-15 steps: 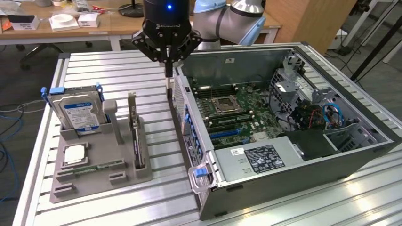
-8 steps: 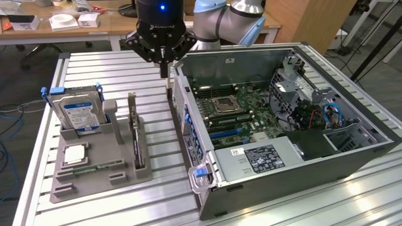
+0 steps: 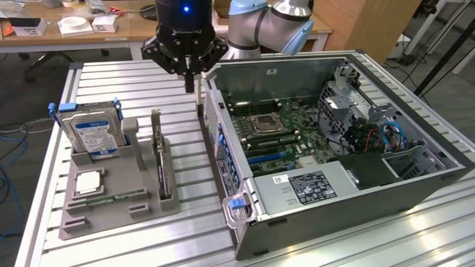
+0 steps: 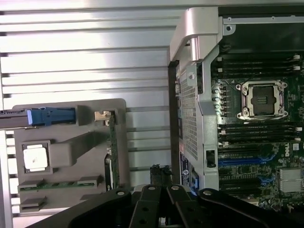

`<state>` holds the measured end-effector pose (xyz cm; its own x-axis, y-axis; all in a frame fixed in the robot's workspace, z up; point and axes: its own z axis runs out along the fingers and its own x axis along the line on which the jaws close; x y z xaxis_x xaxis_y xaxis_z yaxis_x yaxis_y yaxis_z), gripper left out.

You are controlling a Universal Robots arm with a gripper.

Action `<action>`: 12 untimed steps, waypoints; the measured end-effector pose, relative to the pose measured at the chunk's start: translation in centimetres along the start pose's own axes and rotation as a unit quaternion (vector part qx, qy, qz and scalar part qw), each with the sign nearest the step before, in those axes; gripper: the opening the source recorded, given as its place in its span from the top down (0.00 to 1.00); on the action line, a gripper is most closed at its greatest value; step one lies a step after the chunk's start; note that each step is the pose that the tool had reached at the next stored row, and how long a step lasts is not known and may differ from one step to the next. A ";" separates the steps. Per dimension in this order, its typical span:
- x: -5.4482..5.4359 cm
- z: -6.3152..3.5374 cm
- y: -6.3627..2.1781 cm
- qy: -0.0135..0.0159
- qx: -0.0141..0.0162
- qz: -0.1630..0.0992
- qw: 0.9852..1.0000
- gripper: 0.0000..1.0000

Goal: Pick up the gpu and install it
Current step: 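Reach for the gpu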

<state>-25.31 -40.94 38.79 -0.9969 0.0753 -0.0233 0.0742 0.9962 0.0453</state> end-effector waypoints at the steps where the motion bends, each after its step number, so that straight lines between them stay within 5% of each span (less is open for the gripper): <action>1: 0.1 0.00 -0.01 0.000 0.000 0.000 1.000 0.89; 12: 0.9 0.01 -0.07 0.000 0.000 0.000 1.000 0.89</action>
<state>-26.23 -40.94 38.76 -0.9969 0.0753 -0.0233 0.0742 0.9962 0.0453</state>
